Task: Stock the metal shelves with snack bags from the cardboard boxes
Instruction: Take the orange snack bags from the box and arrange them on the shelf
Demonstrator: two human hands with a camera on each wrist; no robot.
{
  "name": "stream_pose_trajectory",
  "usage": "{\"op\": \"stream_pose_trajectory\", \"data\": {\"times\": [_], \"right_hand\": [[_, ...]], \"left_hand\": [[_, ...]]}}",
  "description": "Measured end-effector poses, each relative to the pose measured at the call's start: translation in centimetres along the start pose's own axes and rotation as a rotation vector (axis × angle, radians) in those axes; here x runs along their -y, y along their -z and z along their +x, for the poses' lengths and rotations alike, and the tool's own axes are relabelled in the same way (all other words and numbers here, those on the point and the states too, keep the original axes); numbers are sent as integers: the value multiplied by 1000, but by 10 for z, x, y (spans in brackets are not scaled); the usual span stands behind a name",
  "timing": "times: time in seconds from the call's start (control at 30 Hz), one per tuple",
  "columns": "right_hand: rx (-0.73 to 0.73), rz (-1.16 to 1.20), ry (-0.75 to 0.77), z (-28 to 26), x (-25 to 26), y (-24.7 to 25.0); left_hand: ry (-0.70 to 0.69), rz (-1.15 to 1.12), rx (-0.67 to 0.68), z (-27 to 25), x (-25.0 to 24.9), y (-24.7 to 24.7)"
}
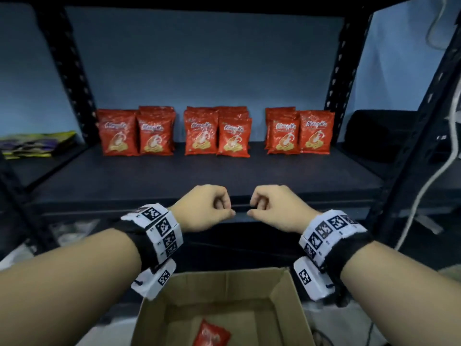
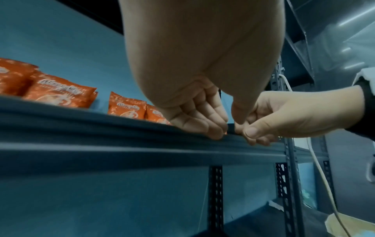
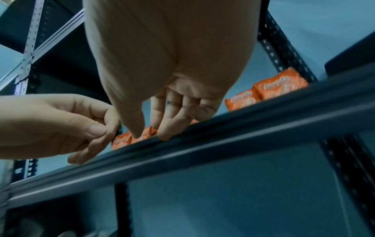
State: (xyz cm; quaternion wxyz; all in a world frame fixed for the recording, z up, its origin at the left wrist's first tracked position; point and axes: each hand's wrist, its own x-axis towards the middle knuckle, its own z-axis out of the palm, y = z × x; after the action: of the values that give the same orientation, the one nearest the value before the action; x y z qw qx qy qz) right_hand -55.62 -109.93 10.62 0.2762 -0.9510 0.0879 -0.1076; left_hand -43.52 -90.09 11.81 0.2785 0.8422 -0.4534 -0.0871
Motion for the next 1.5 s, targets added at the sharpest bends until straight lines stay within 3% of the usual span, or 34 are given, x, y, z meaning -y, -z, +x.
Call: {"op": "stream_pose_trajectory", "data": {"times": [0.2,0.5,0.73,0.87,1.0,1.13,1.23,1.3,1.5], "right_hand": [[145,83,-91,-34,-8,-76],[491,4,-256,-46,-51,-174],[645,35,-416,-57,-88,-254],[854,-21,-503,-67,-112,-282],[1008,-59,-530,-84,-161,-340],[1052,-15,-626,-97,-161,-360],[991,-50,-593,-107,-169,-382],[954,-94,-504,-113,-176,-392],[1020,13,-550,-114,-191,-410]], "left_hand": [[118,-51,169,-49,43,-50],[368,-98,319,-67,122,-129],[588,-139,430,-78,185,-205],[677,-83,466,-80,199,-247],[728,-12,448,-78,213,-286],[845,-34,390,-84,229,-328],[932,-105,359,-90,244,-356],[946,-95,373,-94,252,-365],[946,-158,432,-90,265,-372]]}}
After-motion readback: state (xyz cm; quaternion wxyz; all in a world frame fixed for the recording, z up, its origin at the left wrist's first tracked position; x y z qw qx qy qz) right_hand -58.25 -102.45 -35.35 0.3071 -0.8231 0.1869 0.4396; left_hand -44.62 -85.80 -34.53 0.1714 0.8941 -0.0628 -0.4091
